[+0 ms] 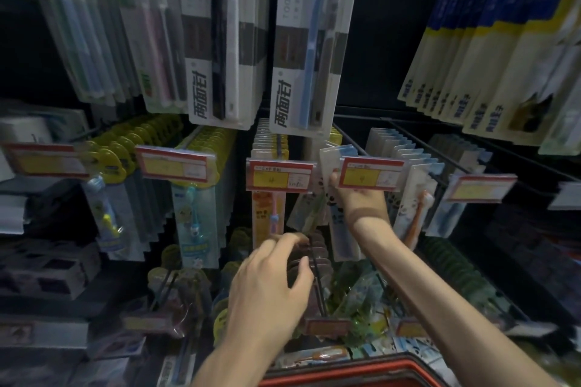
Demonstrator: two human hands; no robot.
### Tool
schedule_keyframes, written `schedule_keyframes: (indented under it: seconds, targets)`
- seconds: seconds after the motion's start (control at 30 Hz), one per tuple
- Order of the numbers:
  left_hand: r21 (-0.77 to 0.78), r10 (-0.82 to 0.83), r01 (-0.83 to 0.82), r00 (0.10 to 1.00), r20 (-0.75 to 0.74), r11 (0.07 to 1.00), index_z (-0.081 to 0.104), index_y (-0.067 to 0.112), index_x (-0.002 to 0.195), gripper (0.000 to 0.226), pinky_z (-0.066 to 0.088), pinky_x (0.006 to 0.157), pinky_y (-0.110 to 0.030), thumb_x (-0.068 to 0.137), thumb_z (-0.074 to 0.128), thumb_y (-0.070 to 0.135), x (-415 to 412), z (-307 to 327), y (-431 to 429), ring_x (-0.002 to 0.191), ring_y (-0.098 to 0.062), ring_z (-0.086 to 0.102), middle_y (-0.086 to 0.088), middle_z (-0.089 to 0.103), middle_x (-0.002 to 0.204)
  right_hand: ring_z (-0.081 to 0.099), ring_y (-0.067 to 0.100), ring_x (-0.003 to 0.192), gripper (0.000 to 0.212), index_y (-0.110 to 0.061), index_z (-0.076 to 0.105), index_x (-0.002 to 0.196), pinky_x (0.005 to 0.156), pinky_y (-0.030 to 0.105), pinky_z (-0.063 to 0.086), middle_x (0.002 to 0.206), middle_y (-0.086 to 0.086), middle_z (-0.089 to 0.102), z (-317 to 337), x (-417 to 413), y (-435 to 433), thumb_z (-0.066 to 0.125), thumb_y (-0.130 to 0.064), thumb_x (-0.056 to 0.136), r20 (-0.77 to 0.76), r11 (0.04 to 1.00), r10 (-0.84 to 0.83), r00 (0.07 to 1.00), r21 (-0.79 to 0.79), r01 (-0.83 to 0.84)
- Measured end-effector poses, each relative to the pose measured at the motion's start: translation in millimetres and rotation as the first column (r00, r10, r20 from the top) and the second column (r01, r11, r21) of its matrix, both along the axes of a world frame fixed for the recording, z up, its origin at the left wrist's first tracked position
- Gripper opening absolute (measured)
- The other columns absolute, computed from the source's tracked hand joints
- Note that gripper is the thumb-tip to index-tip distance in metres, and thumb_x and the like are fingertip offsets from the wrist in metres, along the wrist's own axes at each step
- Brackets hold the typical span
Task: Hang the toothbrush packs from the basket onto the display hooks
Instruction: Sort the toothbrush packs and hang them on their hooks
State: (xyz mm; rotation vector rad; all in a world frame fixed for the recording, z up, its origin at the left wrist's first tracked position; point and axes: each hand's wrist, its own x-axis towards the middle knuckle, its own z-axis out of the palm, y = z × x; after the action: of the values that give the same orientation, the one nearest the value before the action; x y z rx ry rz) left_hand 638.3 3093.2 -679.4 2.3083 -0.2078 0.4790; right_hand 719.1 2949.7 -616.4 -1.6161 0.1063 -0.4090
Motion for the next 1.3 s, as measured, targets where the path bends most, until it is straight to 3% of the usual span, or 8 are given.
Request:
schedule_keyframes:
  seconds: [0.13, 0.23, 0.53, 0.7, 0.8, 0.97, 1.1, 1.3]
  targets:
    - [-0.039, 0.004, -0.005, 1.000, -0.023, 0.999, 0.054, 0.046, 0.128, 0.026, 0.055, 0.091, -0.031, 0.102, 0.055, 0.043, -1, 0, -1, 0.109, -0.002, 0.059, 0.023, 0.059, 0.114, 0.062, -0.009, 0.092, 0.020, -0.034, 0.058, 0.103, 0.083, 0.014, 0.052, 0.104, -0.016, 0.066, -5, -23, -5, 0.060, -0.014, 0.104, 0.084, 0.999, 0.039, 0.996, -0.013, -0.038]
    - [-0.066, -0.008, 0.006, 1.000, -0.029, 0.998, 0.049, 0.048, 0.133, 0.032, 0.055, 0.090, -0.031, 0.102, 0.056, 0.044, -3, 2, -3, 0.105, -0.002, 0.061, 0.024, 0.058, 0.118, 0.070, 0.005, 0.102, 0.016, -0.026, 0.065, 0.112, 0.093, 0.030, 0.056, 0.109, -0.006, 0.074, -7, -36, -10, 0.059, -0.014, 0.104, 0.085, 0.996, 0.086, 0.993, -0.039, -0.083]
    - [-0.139, -0.025, 0.030, 0.999, 0.039, 0.990, 0.042, 0.045, 0.141, 0.048, 0.035, 0.088, -0.010, 0.097, 0.059, 0.052, -5, 4, -14, 0.112, 0.007, 0.045, 0.026, 0.047, 0.127, 0.065, 0.008, 0.120, 0.029, -0.027, 0.058, 0.130, 0.104, 0.038, 0.053, 0.126, -0.007, 0.071, -4, -75, -33, 0.059, -0.016, 0.103, 0.097, 0.970, 0.220, 0.971, -0.125, -0.207]
    - [-0.246, -0.175, 0.165, 0.984, -0.020, 0.955, 0.045, 0.057, 0.125, 0.036, 0.040, 0.087, -0.003, 0.092, 0.057, 0.063, -9, 1, -23, 0.115, 0.015, 0.051, 0.036, 0.050, 0.123, 0.072, 0.011, 0.097, 0.011, -0.013, 0.062, 0.114, 0.081, 0.025, 0.059, 0.102, -0.001, 0.075, -13, -90, -44, 0.060, -0.011, 0.103, 0.045, 0.944, 0.329, 0.943, -0.041, -0.327]
    - [-0.536, -0.429, 0.297, 0.893, -0.137, 0.790, 0.059, 0.043, 0.128, 0.037, 0.050, 0.093, -0.013, 0.093, 0.069, 0.045, -15, 1, -31, 0.115, 0.007, 0.064, 0.026, 0.069, 0.123, 0.072, 0.016, 0.094, 0.013, -0.011, 0.063, 0.114, 0.080, 0.027, 0.058, 0.100, 0.003, 0.075, -22, -95, -53, 0.061, -0.010, 0.101, 0.010, 0.934, 0.358, 0.934, 0.001, -0.358]
    - [-0.808, -0.605, 0.190, 0.759, -0.239, 0.558, 0.074, 0.010, 0.119, 0.038, 0.061, 0.088, -0.032, 0.082, 0.079, 0.017, -18, -9, -44, 0.106, -0.026, 0.076, -0.009, 0.080, 0.112, 0.071, 0.041, 0.110, 0.026, -0.008, 0.064, 0.124, 0.100, 0.060, 0.054, 0.115, 0.020, 0.075, -37, -99, -68, 0.062, -0.016, 0.100, -0.054, 0.908, 0.392, 0.918, 0.180, -0.378]
    - [-0.846, -0.613, 0.099, 0.733, -0.295, 0.525, 0.075, 0.010, 0.116, 0.039, 0.062, 0.093, -0.046, 0.080, 0.079, 0.025, -21, -21, -54, 0.103, -0.032, 0.077, -0.012, 0.080, 0.110, 0.071, 0.039, 0.111, 0.028, -0.010, 0.066, 0.125, 0.103, 0.064, 0.051, 0.118, 0.018, 0.075, -49, -98, -78, 0.065, -0.018, 0.099, -0.085, 0.918, 0.368, 0.926, 0.189, -0.348]
    - [-0.820, -0.441, 0.023, 0.852, -0.283, 0.571, 0.079, 0.018, 0.108, 0.028, 0.060, 0.093, -0.055, 0.083, 0.077, 0.029, -20, -29, -72, 0.096, -0.028, 0.079, -0.007, 0.082, 0.103, 0.075, 0.022, 0.107, 0.038, -0.020, 0.064, 0.127, 0.099, 0.052, 0.057, 0.114, 0.002, 0.078, -59, -99, -82, 0.075, -0.029, 0.092, -0.145, 0.943, 0.328, 0.934, 0.118, -0.313]
